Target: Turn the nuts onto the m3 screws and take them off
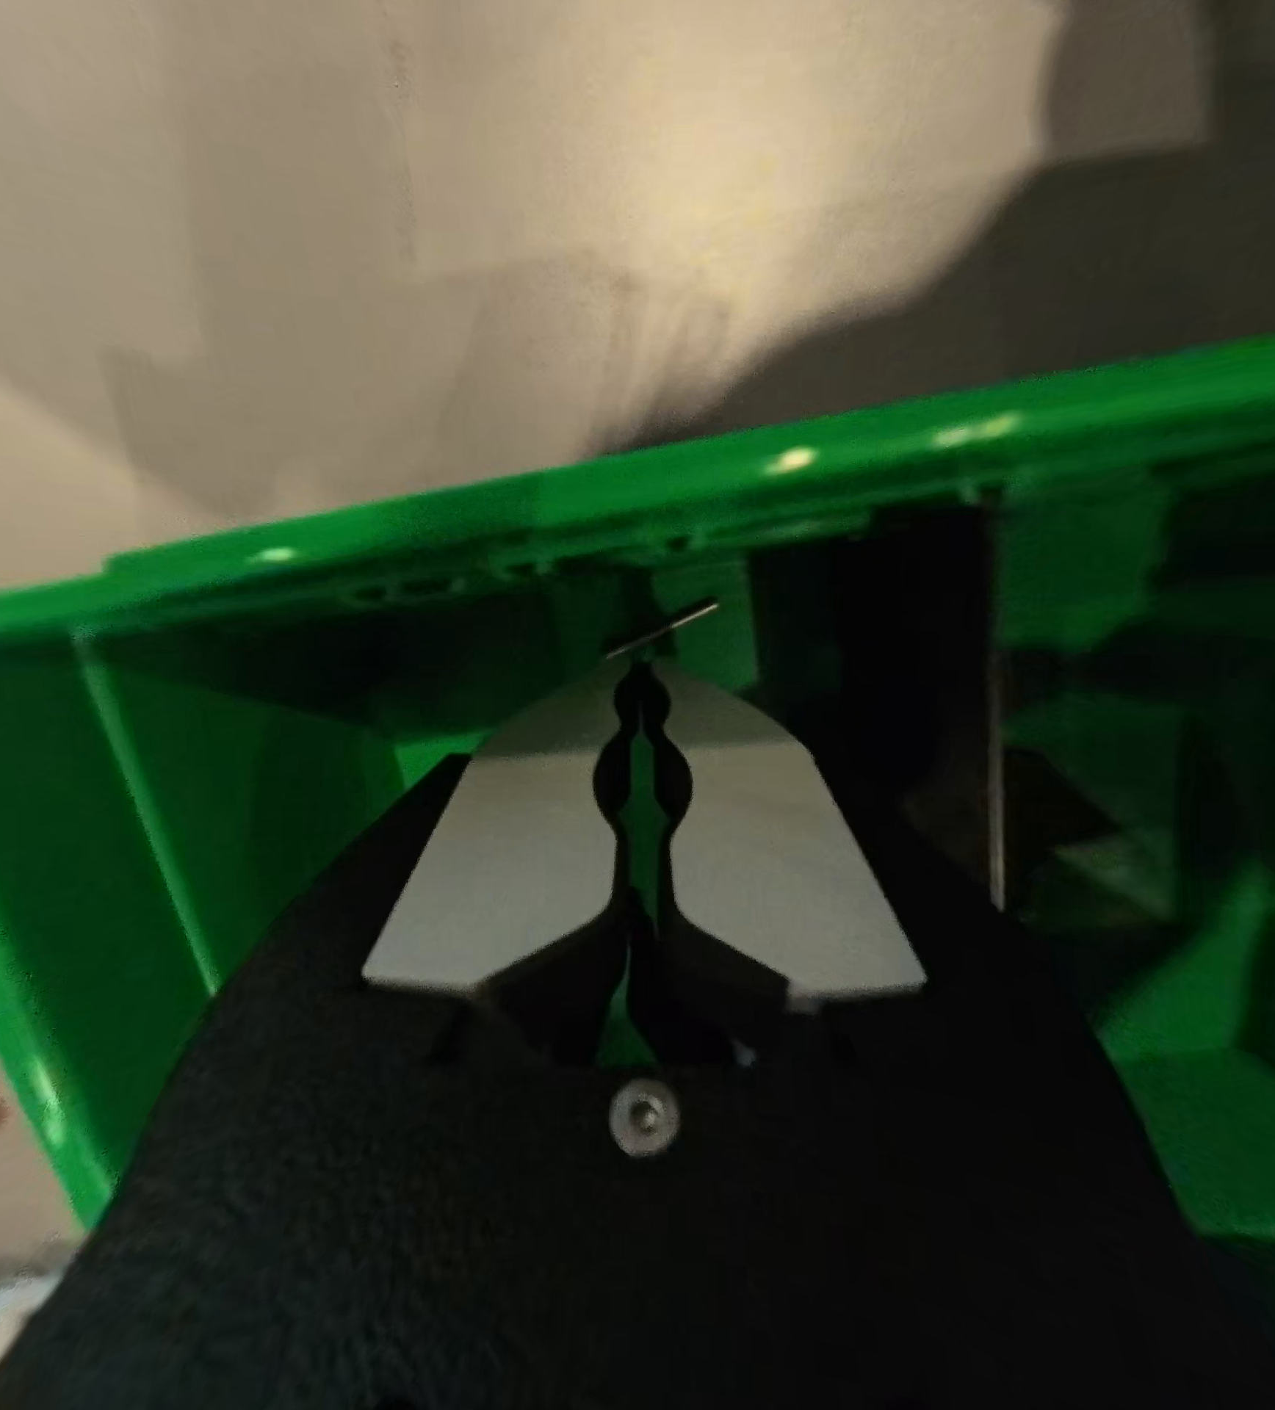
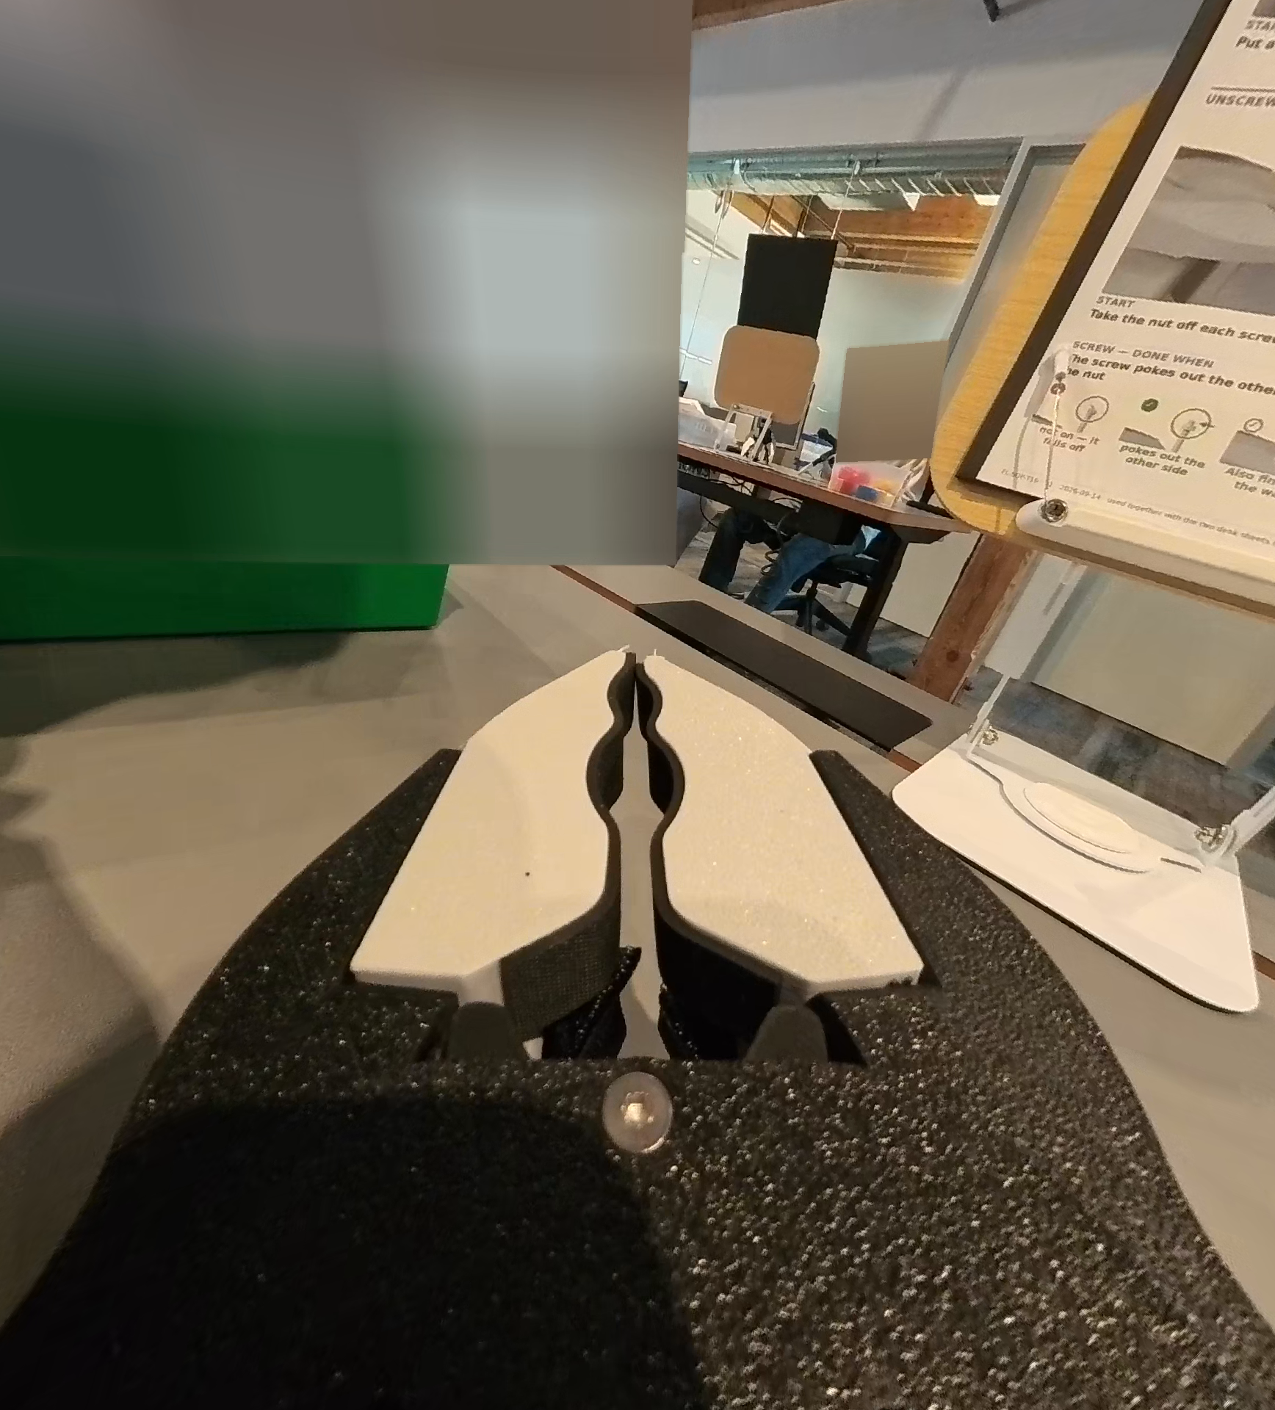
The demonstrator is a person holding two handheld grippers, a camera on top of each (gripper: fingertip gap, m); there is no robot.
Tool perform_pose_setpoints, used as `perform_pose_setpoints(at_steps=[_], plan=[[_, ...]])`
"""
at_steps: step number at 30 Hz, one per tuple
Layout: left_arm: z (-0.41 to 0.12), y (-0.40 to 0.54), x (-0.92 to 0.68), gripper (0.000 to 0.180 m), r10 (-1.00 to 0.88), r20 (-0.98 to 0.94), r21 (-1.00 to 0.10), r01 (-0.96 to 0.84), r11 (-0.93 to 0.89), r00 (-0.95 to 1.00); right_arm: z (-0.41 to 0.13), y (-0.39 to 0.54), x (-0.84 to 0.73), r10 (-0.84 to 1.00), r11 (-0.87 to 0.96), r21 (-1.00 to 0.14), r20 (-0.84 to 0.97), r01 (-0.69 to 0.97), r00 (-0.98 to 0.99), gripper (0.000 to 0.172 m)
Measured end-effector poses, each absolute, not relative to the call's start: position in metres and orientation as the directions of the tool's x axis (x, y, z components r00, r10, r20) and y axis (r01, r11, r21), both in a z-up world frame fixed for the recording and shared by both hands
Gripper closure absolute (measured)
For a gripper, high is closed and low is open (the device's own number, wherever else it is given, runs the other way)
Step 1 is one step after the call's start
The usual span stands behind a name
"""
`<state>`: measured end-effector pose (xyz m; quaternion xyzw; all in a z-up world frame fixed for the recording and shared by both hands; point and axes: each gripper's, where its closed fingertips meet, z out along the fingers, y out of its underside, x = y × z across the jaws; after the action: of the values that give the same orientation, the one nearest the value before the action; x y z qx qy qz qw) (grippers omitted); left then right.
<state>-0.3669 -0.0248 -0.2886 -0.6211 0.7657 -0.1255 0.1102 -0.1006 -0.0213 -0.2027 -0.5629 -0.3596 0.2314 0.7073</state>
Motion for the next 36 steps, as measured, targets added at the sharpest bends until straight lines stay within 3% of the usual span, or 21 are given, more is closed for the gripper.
perform_pose_setpoints(at_steps=[3,6,10,26,36], plan=[[-0.292,-0.026,-0.365,0.180,-0.967,-0.045,-0.325,-0.912,0.251,-0.250,-0.203,-0.021,-0.101,0.733,0.260,-0.962,0.251,0.081,0.633,0.172],[-0.294,-0.029,-0.363,0.162,-0.955,-0.044,-0.318,-0.902,0.290,-0.292,-0.203,-0.022,-0.101,0.733,0.260,-0.962,0.252,0.083,0.632,0.172],[-0.301,-0.027,-0.367,0.153,-0.938,-0.043,-0.255,-0.904,0.342,-0.343,-0.204,-0.022,-0.102,0.733,0.261,-0.962,0.255,0.086,0.630,0.172],[-0.307,-0.025,-0.358,0.156,-0.901,-0.010,-0.246,-0.872,0.422,-0.433,-0.203,-0.022,-0.102,0.734,0.263,-0.961,0.255,0.084,0.630,0.172],[-0.308,-0.033,-0.374,0.158,-0.885,0.076,-0.121,-0.885,0.449,-0.459,-0.204,-0.022,-0.102,0.734,0.264,-0.961,0.258,0.087,0.628,0.172]])
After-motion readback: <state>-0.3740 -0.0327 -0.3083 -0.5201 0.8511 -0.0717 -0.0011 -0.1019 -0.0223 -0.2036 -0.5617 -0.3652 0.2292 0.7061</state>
